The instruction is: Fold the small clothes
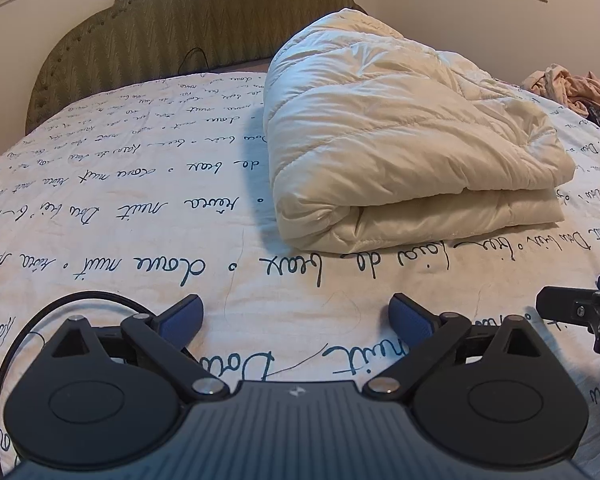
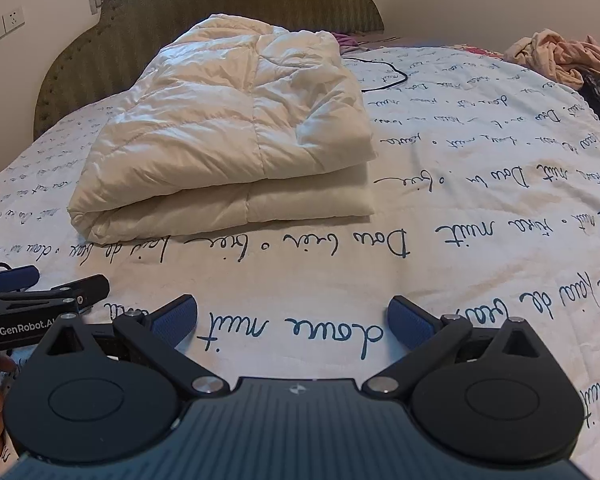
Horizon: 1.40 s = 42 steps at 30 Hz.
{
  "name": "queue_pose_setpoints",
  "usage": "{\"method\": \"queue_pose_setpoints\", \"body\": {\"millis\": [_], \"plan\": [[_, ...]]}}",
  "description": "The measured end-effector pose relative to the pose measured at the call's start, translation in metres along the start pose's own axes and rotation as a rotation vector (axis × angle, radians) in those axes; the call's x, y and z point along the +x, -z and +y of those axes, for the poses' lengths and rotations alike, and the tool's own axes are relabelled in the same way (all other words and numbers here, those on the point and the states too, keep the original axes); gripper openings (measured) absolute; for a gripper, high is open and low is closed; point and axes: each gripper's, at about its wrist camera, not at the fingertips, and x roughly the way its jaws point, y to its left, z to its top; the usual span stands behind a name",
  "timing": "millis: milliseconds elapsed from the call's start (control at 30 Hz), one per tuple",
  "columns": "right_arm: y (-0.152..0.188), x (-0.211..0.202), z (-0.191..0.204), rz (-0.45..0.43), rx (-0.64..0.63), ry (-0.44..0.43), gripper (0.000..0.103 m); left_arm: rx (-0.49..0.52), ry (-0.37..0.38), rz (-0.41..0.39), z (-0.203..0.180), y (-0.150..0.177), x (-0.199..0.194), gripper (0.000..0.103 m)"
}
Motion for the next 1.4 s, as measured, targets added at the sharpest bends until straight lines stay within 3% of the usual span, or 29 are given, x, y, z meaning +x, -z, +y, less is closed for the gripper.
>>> {"method": "queue_pose_setpoints", "body": {"millis": [633,1400], "plan": [[0.014,0.005,0.008,-0.045,-0.103,0.05,0.103,0.002,-0.01,-0.015,-0.001,0.005,0.001,0.103],[0.017,0.004,0.008,-0.068,-0.118,0.06,0.103,0.024,-0.027,-0.006,-0.006,0.006,0.004,0.103]]}}
